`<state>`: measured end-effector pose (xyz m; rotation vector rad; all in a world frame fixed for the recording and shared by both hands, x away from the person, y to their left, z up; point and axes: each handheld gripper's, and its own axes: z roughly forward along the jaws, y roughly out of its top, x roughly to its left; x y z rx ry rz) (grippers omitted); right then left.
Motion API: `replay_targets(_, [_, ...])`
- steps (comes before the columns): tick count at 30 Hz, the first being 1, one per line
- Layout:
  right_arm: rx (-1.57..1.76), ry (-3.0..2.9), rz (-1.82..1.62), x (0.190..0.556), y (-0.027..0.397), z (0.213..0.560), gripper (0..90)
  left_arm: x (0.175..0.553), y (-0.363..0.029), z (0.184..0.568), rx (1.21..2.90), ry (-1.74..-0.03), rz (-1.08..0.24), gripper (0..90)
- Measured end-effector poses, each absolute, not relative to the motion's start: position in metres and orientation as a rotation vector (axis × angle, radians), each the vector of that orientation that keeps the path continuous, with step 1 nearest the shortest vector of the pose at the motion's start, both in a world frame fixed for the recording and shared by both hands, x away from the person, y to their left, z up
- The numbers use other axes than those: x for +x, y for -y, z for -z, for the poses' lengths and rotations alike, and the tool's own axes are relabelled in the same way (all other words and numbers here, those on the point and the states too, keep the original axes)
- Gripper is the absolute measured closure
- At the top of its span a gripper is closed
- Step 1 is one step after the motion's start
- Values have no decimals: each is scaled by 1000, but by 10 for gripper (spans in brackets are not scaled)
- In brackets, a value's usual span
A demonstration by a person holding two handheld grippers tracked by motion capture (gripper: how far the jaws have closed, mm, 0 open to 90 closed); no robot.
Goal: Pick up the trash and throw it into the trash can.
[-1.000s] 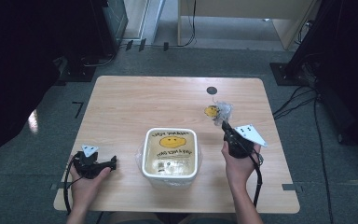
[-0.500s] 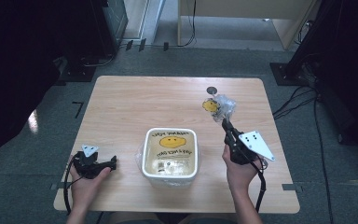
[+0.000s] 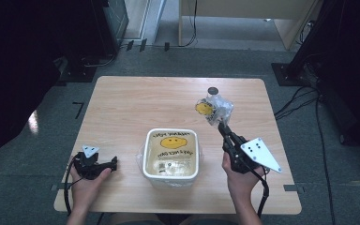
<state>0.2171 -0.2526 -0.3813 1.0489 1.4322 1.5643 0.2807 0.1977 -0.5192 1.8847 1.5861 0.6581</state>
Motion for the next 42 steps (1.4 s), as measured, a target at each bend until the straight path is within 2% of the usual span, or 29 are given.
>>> replay_targets(22, [890, -1561, -1697, 190, 231, 371, 900, 281, -198, 519, 1886, -1586, -658, 0])
replay_targets(42, [808, -1838, -1743, 196, 215, 384, 900, 281, -197, 519, 1882, -1586, -657, 0])
